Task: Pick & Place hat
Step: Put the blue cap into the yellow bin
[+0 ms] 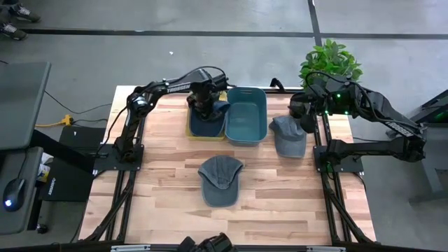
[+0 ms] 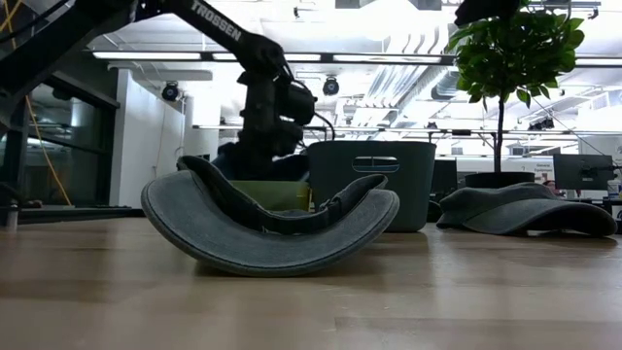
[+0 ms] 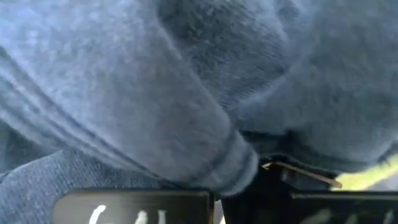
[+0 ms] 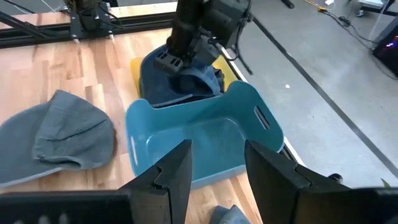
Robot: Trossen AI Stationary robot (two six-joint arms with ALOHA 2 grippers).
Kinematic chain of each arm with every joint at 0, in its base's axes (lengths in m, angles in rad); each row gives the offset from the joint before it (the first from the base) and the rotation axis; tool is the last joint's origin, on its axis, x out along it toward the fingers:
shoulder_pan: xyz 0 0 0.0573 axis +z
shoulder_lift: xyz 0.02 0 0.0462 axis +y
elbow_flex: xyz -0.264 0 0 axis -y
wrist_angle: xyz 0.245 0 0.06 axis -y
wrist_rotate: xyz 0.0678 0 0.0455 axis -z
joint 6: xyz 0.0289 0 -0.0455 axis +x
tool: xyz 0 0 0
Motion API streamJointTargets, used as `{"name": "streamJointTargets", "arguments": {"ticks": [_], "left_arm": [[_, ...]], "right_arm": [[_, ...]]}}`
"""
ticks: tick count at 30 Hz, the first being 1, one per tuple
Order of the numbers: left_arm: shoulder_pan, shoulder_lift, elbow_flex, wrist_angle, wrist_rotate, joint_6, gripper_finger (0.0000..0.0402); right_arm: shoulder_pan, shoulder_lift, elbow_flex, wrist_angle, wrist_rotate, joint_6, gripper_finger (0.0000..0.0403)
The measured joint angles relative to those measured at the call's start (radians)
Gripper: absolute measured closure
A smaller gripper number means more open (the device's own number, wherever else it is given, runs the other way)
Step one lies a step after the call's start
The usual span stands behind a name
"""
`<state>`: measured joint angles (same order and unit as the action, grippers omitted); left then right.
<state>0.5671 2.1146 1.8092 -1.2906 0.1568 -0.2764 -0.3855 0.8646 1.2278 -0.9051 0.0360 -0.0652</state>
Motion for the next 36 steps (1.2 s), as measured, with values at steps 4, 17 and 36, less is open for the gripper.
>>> {"name": "streamJointTargets", "arguments": {"ticks": [4, 17, 36], "left_arm": [[0.0, 0.0, -0.042, 0.072, -0.013, -0.021, 0.0401], [0.002, -0.008, -0.224, 0.255, -0.019, -0.046, 0.0401], [0.002, -0.009, -0.06, 0.157, -0.108, -0.045, 0.0401]], "right_arm": [[0.0, 0.0, 0.0, 0.0, 0.026, -0.003, 0.0261], [0.0, 0.0, 0.0, 0.0, 0.025, -0.003, 0.0261], [0.0, 0.015, 0.002, 0.0, 0.025, -0.003, 0.0261]]}}
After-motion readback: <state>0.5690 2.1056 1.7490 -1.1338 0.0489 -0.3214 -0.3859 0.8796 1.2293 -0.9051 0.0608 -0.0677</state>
